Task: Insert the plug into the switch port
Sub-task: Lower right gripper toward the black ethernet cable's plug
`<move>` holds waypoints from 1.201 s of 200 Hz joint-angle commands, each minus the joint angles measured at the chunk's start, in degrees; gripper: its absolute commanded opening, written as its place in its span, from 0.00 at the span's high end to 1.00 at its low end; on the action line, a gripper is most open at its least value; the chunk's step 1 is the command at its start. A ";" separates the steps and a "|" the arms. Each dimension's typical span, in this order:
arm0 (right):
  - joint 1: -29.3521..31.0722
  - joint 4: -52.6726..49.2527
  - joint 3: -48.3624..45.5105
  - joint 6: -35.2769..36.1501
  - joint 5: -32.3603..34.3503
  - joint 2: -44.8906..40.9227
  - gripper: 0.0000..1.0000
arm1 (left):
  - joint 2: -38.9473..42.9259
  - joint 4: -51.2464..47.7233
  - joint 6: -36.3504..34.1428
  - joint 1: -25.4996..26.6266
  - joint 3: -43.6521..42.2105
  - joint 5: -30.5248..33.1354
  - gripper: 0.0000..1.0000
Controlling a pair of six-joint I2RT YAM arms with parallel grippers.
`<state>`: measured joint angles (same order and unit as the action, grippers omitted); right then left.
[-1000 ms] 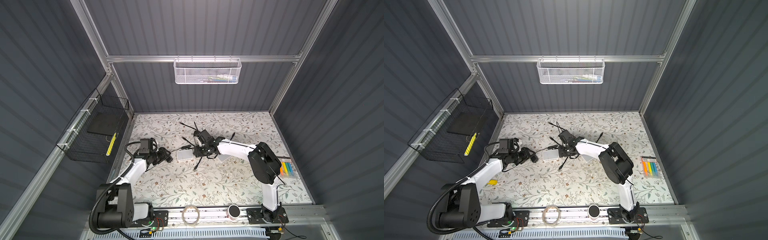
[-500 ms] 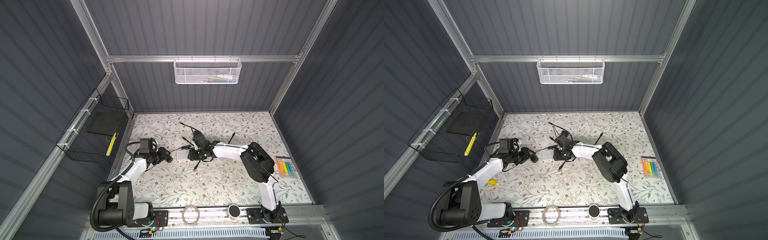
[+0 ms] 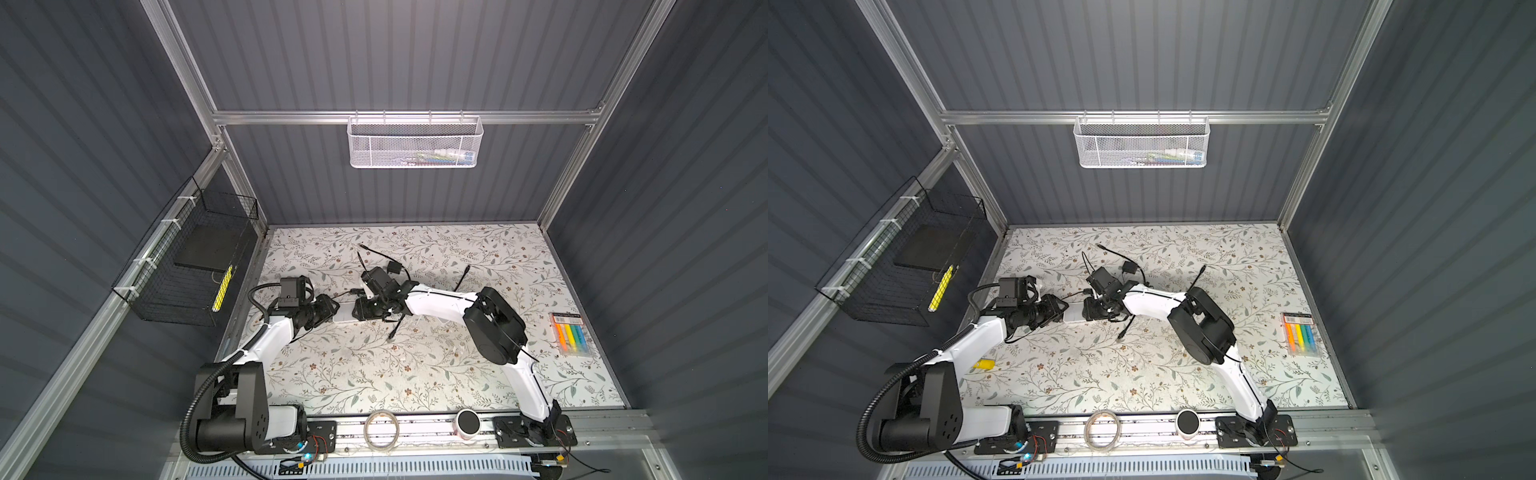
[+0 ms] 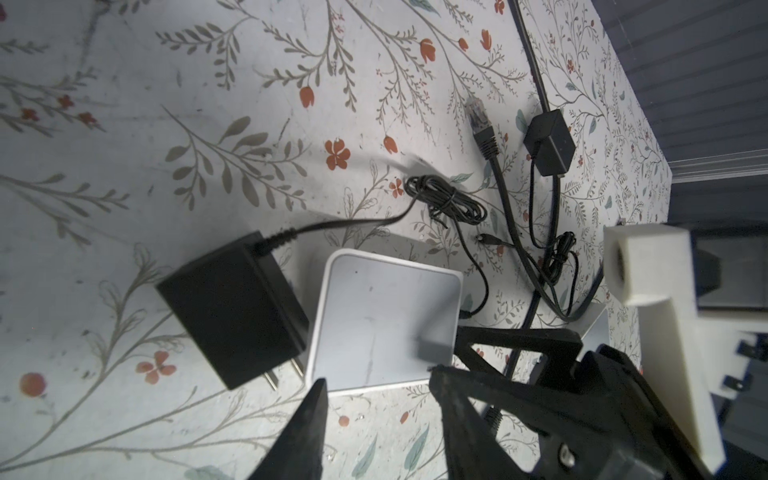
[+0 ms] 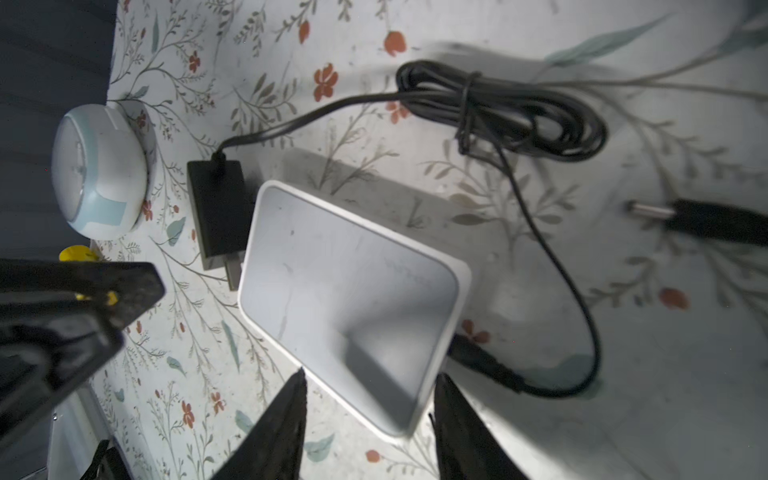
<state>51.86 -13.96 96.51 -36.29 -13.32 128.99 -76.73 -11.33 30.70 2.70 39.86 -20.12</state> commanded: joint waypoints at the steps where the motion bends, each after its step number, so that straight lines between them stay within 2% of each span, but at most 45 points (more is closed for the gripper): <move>1: 0.26 -2.32 1.85 -0.84 -0.18 0.33 0.49 | 1.23 -0.75 -0.19 0.03 -0.71 0.78 0.55; 27: -0.39 -3.94 -1.33 0.96 2.00 -2.93 0.47 | 1.75 -1.38 -0.38 -0.06 -0.25 0.78 0.55; 54: -3.12 -5.44 -8.63 6.89 3.66 -10.67 0.45 | 2.02 -2.19 -0.84 -0.15 0.54 0.78 0.55; 75: -5.81 -7.10 -13.01 15.46 2.68 -16.10 0.44 | 1.93 -2.39 -1.08 -0.15 1.21 0.82 0.54; 102: -7.51 -13.79 -16.06 32.69 3.93 -20.83 0.43 | 1.41 -2.38 -1.26 -0.15 1.64 0.74 0.55; 116: -7.47 -16.91 -17.45 41.59 5.68 -21.83 0.43 | 1.37 -2.22 -1.21 -0.15 1.61 0.56 0.54; 137: -7.25 -17.55 -20.79 51.15 10.33 -22.81 0.43 | 1.54 -2.20 -1.25 -0.15 1.64 0.49 0.55; 160: -6.71 -13.43 -25.43 59.89 13.56 -23.70 0.43 | 1.58 -2.38 -1.34 -0.15 1.98 0.35 0.55; 240: -3.43 -5.33 -26.50 75.35 12.11 -20.64 0.41 | 3.40 -3.11 -2.30 -1.09 1.78 -0.62 0.55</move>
<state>47.77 -21.87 69.78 32.16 -1.08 106.39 -75.35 -12.64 30.06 2.33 40.36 -19.57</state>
